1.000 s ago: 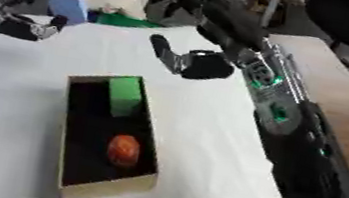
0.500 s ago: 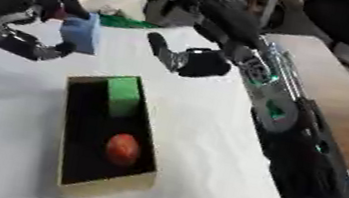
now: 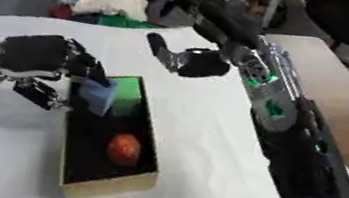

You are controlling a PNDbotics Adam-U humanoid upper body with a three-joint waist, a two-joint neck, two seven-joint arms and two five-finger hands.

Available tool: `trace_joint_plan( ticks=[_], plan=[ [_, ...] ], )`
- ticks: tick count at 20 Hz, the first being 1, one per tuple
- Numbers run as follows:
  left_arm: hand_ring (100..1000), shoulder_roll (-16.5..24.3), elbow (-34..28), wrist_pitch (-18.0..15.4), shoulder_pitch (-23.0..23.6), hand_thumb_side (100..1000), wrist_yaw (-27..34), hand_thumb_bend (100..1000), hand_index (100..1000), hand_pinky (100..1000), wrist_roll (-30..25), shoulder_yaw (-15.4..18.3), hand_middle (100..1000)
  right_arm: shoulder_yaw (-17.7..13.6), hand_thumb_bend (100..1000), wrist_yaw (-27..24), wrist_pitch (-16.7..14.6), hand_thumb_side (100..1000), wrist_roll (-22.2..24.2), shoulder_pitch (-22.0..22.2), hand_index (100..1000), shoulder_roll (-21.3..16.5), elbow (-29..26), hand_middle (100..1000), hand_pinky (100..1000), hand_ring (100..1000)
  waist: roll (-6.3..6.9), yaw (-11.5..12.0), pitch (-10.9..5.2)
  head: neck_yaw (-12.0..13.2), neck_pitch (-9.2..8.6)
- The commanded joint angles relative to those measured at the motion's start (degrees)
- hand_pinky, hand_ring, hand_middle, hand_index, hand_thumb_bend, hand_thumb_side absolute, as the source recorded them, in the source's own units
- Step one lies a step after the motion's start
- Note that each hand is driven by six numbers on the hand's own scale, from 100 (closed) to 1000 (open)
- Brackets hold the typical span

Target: Pick up objects on the table and place them in the box.

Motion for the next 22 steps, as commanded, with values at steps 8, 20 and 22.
trace_joint_plan(
  ticks=[8,20,22],
  plan=[
    [653,0.8,-3.6,0.0,-0.2,536,3.9,346,991,727,-5.8,-1.3,692,-0.6,100,0.2,0.1,666,-0.2,-1.2,1000,-1.0,-0.1,796,809,691,-0.16,0.2,-0.96,-0.2,0.23],
    [773,7.6,-10.2,0.0,1.1,922,6.0,561,1000,815,-6.1,3.7,823,-0.8,100,0.4,0.4,667,-0.4,-0.8,1000,-1.3,0.0,797,809,691,-0.33,0.9,-1.46,-0.4,0.21],
    [761,9.2,-11.1,0.5,2.2,904,7.5,456,1000,812,-5.3,5.4,806,-0.9,100,0.4,0.5,667,-0.5,-0.7,1000,-1.4,0.1,797,809,690,-0.39,1.1,-1.49,-0.4,0.16]
  ],
)
